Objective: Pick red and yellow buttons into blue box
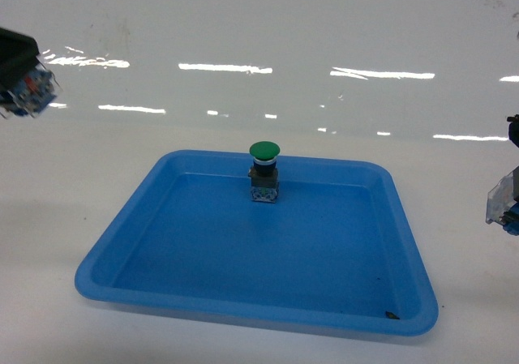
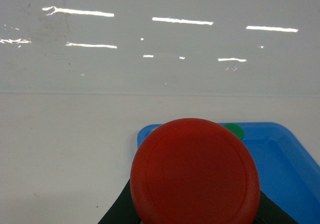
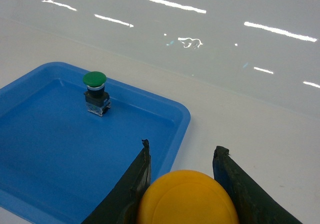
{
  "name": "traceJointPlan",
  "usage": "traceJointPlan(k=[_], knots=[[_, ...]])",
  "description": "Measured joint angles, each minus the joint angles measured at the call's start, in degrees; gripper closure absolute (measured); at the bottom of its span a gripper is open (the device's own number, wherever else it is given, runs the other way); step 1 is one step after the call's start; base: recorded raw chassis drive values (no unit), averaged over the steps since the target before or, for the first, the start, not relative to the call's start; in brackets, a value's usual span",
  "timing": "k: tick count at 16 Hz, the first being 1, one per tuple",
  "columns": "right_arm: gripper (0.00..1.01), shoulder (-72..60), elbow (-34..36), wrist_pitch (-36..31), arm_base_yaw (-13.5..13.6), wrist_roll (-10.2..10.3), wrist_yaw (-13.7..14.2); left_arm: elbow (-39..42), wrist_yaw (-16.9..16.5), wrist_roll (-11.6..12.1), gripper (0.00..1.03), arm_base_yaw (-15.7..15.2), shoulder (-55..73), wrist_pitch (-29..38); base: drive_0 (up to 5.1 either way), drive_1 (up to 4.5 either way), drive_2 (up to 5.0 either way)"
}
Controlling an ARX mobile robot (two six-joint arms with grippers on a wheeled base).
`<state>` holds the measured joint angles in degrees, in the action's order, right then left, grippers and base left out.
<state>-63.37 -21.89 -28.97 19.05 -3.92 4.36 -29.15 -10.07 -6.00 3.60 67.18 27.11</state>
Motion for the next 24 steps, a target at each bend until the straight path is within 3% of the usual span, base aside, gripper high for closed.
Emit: traceJointPlan(k=[3,18,24], knots=[[0.69,0.00,0.00,0.00,0.00,0.00,0.00,0.33,-0.24,-1.31,0.79,-0.11,-3.28,-0.81,0.0,0.00,0.0],[0.69,-0.02,0.00,0.00,0.00,0.02,0.00,0.39,-0.24,-1.51,0.79,-0.11,-2.95,-0.94,0.0,0.00,0.0],[0.69,0.17,0.28,0.22,0.02,0.00,-0.02,0.59,-0.26,-1.53,0.79,-0.28,-3.17,-1.14,-0.1,-4.40,4.1]])
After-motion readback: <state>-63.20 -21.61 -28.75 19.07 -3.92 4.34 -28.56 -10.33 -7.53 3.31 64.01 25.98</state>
